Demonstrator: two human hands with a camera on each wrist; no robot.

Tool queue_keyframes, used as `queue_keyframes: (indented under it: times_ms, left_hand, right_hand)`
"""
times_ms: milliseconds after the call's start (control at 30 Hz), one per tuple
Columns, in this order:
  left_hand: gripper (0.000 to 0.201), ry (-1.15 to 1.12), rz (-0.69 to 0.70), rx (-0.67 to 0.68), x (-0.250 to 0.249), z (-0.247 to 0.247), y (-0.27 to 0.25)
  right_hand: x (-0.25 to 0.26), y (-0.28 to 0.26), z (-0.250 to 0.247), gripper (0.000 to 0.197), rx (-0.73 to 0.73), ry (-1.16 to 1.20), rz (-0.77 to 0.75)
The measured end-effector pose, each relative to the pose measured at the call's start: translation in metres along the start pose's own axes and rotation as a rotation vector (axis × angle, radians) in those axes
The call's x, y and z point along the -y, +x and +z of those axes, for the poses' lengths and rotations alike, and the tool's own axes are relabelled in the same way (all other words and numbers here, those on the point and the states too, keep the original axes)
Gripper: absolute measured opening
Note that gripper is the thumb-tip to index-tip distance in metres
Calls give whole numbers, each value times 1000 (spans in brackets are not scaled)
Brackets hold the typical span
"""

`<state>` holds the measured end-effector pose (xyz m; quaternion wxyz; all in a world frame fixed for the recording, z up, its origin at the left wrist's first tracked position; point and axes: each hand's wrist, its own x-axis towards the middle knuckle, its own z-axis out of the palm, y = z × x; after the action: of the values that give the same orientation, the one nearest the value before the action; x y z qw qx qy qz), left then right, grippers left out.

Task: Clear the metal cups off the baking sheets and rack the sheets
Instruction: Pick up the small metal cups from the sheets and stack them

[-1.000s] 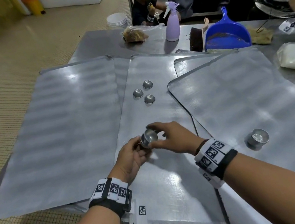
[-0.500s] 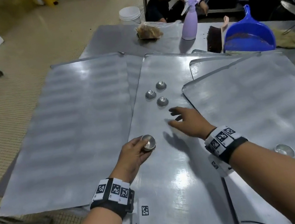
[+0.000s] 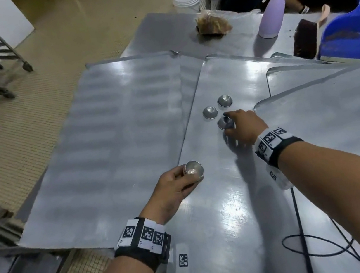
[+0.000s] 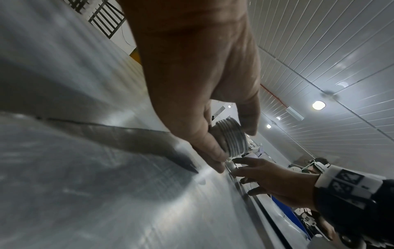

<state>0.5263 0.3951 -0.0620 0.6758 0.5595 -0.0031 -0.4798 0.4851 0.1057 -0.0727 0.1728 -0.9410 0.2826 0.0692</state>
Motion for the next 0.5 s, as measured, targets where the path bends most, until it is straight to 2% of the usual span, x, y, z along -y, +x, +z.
queue_keyframes:
  times_ms: [167,300,433,500]
  left_hand:
    - [35,18,-10,17,2,-3,-2]
    - [34,6,-16,31,4,0,-6]
    - [33,-6,-24,43,7,5,-11]
    - [33,-5,-26,43,9,9,-13]
  right_hand:
    - [5,-11,5,23,-45,47,14]
    - [8,-32,13,42,-37,108,7]
    - [8,-64,26,34,-73,179,40]
    - [8,-80,29,41,-92,236,68]
